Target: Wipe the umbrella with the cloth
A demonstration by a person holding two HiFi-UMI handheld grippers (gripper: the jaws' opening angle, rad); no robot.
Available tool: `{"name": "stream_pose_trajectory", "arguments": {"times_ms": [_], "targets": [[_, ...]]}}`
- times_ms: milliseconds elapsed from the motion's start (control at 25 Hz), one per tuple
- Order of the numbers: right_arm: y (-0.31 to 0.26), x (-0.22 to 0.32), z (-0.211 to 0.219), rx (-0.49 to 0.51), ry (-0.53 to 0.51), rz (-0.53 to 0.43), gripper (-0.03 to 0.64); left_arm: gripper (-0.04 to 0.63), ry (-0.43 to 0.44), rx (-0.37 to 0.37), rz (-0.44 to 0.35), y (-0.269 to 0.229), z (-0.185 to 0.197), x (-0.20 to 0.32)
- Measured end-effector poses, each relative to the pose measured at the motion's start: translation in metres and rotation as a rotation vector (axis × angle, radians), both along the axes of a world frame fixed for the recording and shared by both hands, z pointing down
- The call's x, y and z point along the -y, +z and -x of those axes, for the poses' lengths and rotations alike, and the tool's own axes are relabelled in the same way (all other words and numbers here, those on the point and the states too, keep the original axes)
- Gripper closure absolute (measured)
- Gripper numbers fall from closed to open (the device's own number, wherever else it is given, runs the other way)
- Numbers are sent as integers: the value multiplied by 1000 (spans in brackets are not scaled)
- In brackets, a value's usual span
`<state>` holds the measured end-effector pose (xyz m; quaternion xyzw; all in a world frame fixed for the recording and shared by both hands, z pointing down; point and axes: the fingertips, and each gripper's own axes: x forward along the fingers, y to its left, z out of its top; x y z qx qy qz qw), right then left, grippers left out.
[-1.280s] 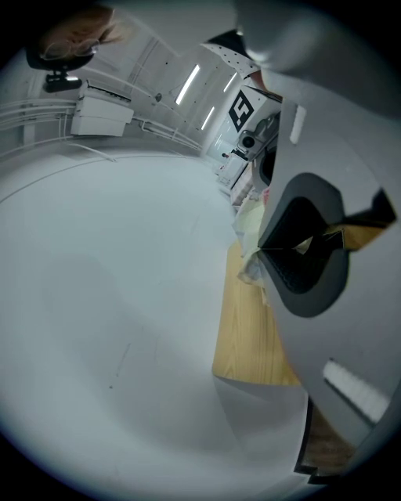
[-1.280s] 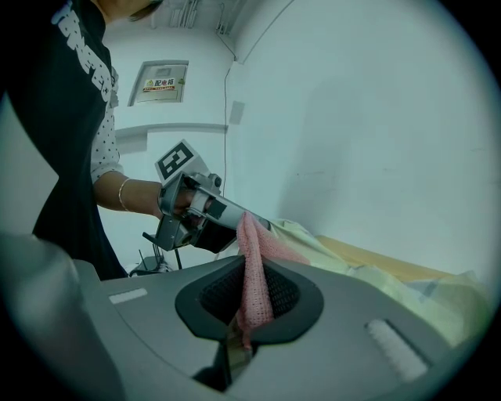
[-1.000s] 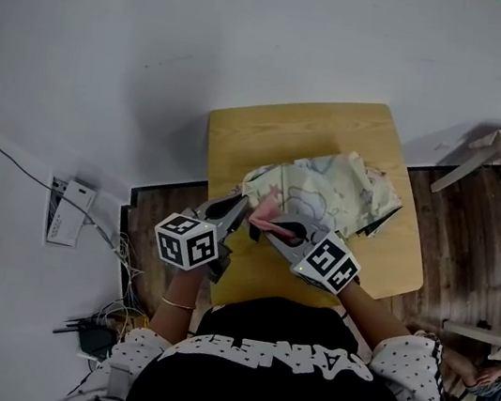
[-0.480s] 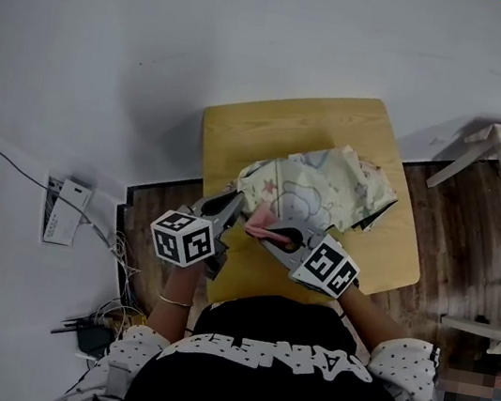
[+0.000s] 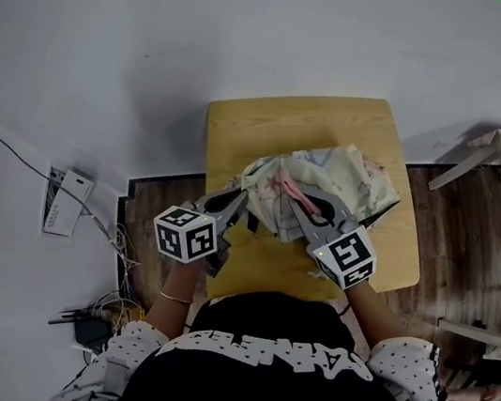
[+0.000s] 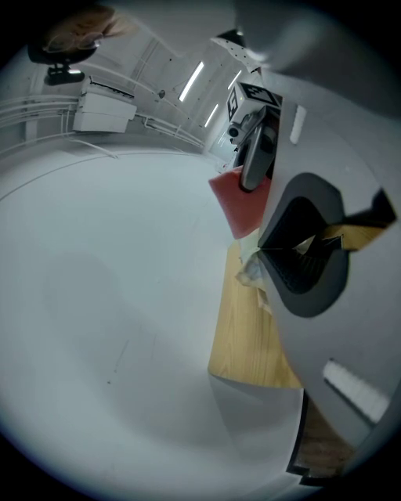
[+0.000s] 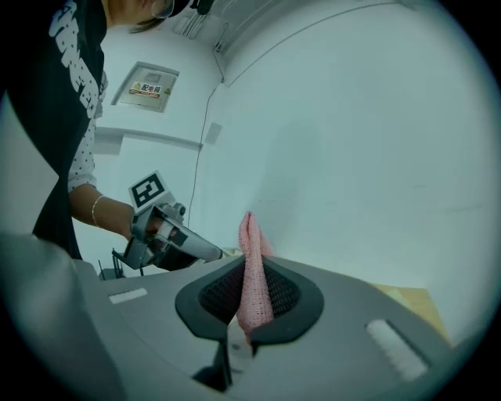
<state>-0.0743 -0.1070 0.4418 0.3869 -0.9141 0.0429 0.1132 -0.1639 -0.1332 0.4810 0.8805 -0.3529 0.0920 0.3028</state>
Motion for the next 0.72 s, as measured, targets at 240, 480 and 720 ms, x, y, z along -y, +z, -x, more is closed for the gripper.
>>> {"name": "stream_pose_trajectory", "arguments": {"times_ms": [240, 480, 720], "targets": [[-5, 29, -20, -78, 68, -70, 583, 591, 0, -3, 1, -1, -1, -1], [12, 48, -24, -226, 60, -93, 583, 591, -14, -6, 10, 1, 3, -2], [48, 46, -16, -341, -14, -49, 583, 591, -23, -7, 16, 3, 5, -1]]}}
